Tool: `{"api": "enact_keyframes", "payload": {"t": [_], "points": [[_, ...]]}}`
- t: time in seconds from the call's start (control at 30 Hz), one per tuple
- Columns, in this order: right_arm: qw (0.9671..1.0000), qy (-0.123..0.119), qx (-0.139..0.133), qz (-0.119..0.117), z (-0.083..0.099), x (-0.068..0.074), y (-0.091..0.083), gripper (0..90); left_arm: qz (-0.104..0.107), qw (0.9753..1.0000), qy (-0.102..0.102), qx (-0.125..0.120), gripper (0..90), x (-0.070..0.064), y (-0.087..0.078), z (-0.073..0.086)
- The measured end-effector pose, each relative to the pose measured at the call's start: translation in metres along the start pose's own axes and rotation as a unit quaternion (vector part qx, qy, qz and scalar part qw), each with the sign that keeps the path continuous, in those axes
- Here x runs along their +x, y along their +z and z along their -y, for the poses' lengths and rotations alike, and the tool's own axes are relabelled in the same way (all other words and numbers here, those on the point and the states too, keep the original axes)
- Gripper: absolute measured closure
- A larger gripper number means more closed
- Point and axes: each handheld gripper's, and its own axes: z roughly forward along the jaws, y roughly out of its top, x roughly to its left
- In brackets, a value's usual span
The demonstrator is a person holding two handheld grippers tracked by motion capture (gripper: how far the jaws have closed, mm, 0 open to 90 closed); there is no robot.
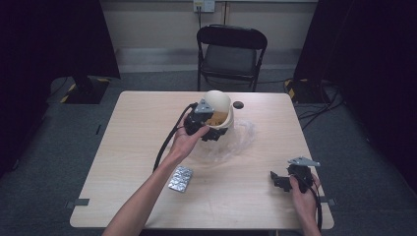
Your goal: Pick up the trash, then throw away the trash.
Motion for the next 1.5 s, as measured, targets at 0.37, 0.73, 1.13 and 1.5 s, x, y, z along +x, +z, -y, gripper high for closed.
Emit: {"api": "enact_keyframes", "payload": {"t": [0.37,0.73,1.13,1.5], "points": [[1.0000,0.002,0.000,0.001,0.000,0.000,0.000,11.3,0.008,0.9991,-0.029,-0.029,17.0,0.005,-0.051,0.031],[1.0000,0.001,0.000,0.001,0.001,0.000,-0.001,11.3,-0.018,0.9990,-0.040,-0.004,18.1,-0.001,-0.089,0.083],[1.0000,0.001,0.000,0.001,0.001,0.000,0.000,11.2,-0.042,0.9971,-0.060,0.023,20.2,-0.019,-0.113,0.156],[1.0000,0.001,0.000,0.001,0.001,0.000,0.000,11.2,-0.027,0.9936,-0.095,0.054,19.8,-0.035,-0.109,0.189]]}}
